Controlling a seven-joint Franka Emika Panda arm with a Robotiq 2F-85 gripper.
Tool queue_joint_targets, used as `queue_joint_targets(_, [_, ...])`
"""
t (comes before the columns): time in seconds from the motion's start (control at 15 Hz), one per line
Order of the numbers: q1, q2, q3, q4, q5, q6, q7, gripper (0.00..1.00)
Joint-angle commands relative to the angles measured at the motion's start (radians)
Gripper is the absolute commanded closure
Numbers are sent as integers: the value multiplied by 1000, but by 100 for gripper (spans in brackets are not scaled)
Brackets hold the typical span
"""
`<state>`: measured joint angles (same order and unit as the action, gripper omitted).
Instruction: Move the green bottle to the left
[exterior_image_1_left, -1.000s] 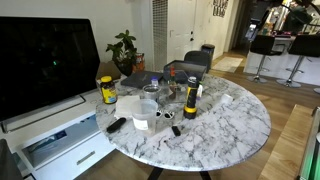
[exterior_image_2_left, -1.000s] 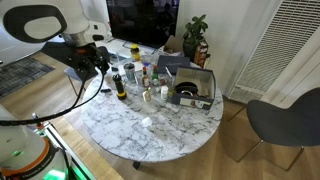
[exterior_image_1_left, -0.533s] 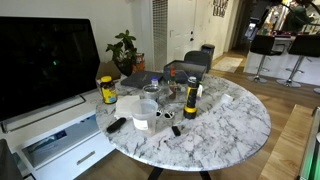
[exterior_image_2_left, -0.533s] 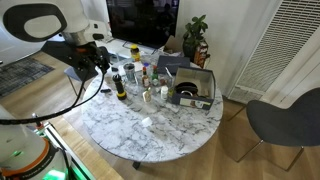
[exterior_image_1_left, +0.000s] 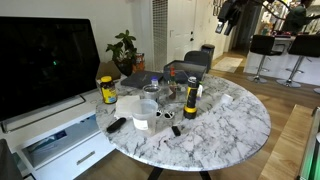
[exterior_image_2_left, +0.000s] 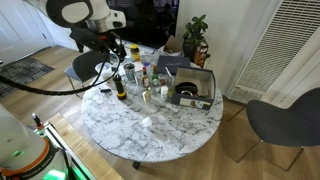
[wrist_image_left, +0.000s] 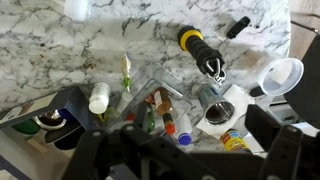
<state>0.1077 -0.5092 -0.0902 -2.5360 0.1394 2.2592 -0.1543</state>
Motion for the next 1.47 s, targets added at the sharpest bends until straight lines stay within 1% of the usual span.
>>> queue_joint_targets(0.0, [-23, 259, 41, 170, -7, 82, 55, 0])
queue_joint_targets(0.2, [-39, 454, 58, 309, -30, 179, 81, 0])
queue_joint_targets(0.4, [-58, 628, 69, 445, -93, 239, 149, 0])
queue_joint_targets(0.73, [-57, 835, 54, 633, -162, 258, 222, 0])
queue_joint_targets(0.8, [-65, 761, 66, 558, -137, 256, 189, 0])
queue_joint_targets(0.93, [-65, 794, 67, 585, -139, 256, 192, 0])
queue_joint_targets(1.33, [-65, 781, 69, 585, -139, 256, 191, 0])
queue_joint_targets(1.4, [-68, 794, 72, 600, -131, 249, 182, 0])
